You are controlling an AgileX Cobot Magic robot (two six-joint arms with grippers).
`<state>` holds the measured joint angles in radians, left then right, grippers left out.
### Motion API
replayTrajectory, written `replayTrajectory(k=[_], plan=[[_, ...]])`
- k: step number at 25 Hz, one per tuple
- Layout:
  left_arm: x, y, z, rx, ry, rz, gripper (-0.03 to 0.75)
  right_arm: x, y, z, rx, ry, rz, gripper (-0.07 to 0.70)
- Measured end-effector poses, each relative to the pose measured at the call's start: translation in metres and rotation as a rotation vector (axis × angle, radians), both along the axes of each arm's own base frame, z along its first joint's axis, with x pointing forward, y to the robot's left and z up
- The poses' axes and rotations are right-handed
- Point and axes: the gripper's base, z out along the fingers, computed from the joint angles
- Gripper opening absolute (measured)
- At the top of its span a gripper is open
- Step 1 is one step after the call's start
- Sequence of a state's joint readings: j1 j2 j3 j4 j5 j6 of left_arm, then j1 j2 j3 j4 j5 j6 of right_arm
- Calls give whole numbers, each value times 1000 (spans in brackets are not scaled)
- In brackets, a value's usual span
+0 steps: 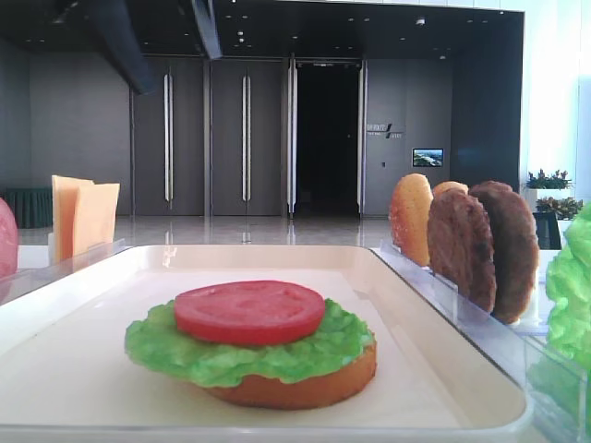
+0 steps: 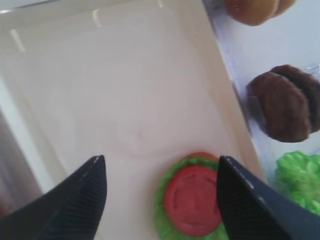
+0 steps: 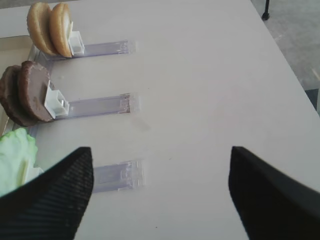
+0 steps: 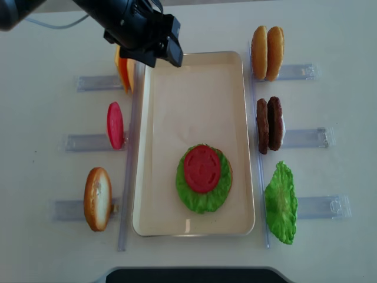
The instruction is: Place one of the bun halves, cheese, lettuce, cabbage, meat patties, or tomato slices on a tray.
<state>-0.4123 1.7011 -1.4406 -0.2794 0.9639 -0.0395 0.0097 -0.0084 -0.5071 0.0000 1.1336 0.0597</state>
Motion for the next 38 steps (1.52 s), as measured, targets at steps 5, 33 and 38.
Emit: replayTrajectory(k=[5, 33, 38], plan=[[12, 57, -5, 185, 71, 134, 524, 0, 0, 0, 0, 0, 0, 531], [5, 216, 7, 359, 155, 424, 524, 0, 0, 0, 0, 0, 0, 531], [-34, 208, 59, 328, -8, 430, 524, 0, 0, 0, 0, 0, 0, 531]])
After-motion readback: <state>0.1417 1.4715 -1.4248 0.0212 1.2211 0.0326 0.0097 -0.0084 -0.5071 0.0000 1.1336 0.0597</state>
